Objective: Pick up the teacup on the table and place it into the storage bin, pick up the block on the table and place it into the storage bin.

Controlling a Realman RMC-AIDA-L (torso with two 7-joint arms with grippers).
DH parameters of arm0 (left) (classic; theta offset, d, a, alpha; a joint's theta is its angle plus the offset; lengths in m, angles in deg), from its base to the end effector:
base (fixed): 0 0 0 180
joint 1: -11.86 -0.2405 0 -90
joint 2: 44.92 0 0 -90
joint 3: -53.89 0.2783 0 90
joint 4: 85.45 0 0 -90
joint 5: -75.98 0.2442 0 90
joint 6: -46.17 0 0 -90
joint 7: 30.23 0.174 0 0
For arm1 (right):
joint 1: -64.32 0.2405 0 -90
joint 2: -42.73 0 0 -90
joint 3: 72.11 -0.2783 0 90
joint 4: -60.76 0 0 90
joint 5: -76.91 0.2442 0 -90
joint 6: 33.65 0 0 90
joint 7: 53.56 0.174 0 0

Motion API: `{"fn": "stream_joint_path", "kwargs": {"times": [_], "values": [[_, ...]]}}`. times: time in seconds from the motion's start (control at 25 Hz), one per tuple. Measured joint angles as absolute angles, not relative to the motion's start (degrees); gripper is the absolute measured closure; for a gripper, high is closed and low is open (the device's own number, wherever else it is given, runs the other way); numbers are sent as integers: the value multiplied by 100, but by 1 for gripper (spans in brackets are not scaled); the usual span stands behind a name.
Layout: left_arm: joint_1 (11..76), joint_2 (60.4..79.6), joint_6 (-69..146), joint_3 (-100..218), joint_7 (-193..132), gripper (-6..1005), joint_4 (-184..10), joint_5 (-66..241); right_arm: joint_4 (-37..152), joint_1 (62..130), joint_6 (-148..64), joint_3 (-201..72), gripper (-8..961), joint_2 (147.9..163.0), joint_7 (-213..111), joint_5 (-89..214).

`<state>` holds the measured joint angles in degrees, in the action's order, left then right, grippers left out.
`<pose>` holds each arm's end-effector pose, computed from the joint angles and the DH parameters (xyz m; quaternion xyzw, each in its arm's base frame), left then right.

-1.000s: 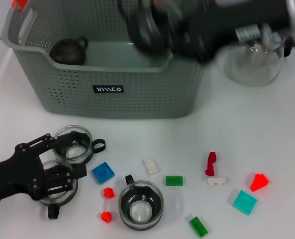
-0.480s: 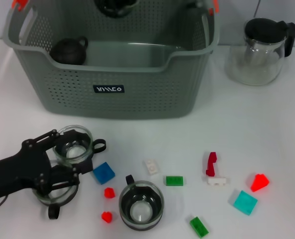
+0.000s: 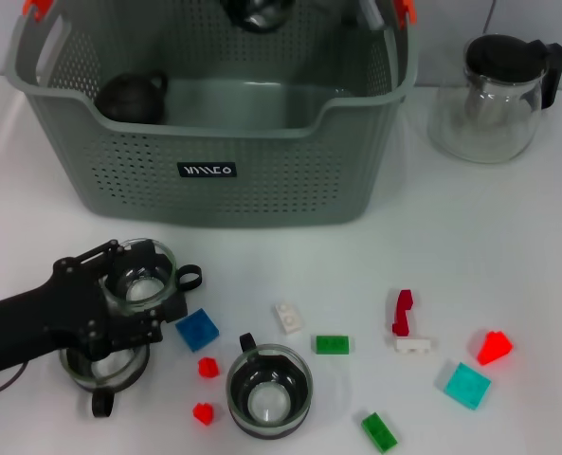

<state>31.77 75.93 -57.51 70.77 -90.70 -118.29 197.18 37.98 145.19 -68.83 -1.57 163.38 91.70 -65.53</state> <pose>-0.3466 0.2840 -0.0201 -0.8986 -0.2038 -0.3371 0.1933 -0.0030 0.5636 -0.1264 -0.9205 0.2176 0.0333 0.3229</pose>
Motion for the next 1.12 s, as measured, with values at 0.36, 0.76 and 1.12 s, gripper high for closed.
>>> {"fn": "stream_joint_path", "kwargs": {"times": [0.36, 0.76, 1.12], "values": [[3218, 7592, -5594, 7102, -9070, 128, -11776, 19755, 4456, 14463, -6439, -97, 896, 16375, 8986, -6543], [3209, 7593, -5594, 7091, -9068, 127, -11770, 19762, 4532, 14384, -6609, -20, 897, 16371, 8967, -6544], [3207, 7593, -5603, 7097, -9070, 128, -11771, 19753, 4537, 14355, -6751, -21, 896, 16342, 8954, -6554]]}}
